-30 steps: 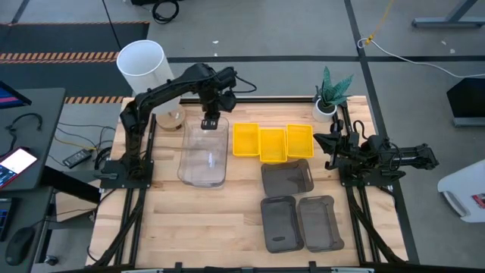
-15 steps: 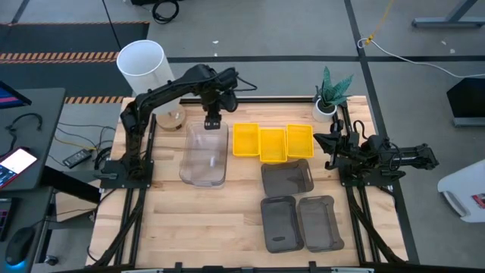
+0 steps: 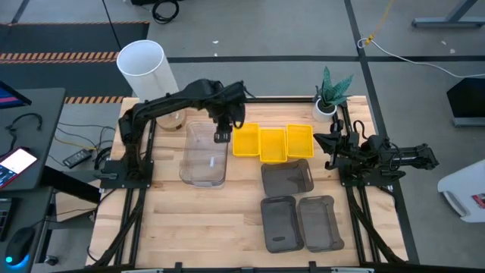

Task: Stack baskets by color
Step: Stack the middle yellow bin on the right yellow bin

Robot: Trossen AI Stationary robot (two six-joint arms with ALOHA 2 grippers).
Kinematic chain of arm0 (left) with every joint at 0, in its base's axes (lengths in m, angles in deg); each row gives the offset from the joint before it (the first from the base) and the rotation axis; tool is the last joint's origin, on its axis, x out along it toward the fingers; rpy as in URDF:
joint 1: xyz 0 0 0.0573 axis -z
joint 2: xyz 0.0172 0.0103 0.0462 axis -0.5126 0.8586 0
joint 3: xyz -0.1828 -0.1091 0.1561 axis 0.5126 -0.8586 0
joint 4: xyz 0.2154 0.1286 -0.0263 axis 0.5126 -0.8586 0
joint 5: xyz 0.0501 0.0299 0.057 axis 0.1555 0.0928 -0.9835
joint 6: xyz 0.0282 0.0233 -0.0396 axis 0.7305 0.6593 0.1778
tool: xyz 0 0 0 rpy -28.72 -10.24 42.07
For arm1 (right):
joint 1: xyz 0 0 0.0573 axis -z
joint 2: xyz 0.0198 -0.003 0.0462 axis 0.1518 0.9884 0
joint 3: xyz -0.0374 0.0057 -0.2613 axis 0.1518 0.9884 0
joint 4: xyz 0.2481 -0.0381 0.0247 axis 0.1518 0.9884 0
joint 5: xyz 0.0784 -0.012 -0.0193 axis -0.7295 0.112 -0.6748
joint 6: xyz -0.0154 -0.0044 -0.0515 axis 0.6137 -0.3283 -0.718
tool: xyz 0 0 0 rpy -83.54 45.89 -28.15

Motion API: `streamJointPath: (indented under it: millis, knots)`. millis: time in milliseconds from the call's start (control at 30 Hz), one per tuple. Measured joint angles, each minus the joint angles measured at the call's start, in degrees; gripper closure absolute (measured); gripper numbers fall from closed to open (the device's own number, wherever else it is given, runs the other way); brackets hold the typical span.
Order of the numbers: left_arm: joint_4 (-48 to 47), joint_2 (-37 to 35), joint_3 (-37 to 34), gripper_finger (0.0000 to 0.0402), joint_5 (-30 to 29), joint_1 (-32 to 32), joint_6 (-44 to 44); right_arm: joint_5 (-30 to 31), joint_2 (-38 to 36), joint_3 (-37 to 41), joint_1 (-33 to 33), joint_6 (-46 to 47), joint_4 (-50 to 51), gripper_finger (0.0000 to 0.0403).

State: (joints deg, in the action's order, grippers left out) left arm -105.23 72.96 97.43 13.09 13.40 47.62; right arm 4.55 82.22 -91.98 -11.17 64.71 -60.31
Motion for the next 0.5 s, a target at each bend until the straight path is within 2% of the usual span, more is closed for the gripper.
streamJointPath:
  millis: [233,433,500]
  knots:
    - [4.58,-5.38,0.02,0.0281,0.14,9.49,-3.66,0.00,0.02,0.00,0.00,0.01,-0.02,0.0386]
    - [6.95,-5.89,-0.02,0.0285,0.20,17.83,-5.70,-0.01,0.00,0.00,0.00,0.00,-0.02,0.0386]
    - [11.58,-6.10,-2.33,0.0285,0.20,20.51,-5.75,-0.02,0.02,0.02,0.00,-0.01,-0.02,0.0386]
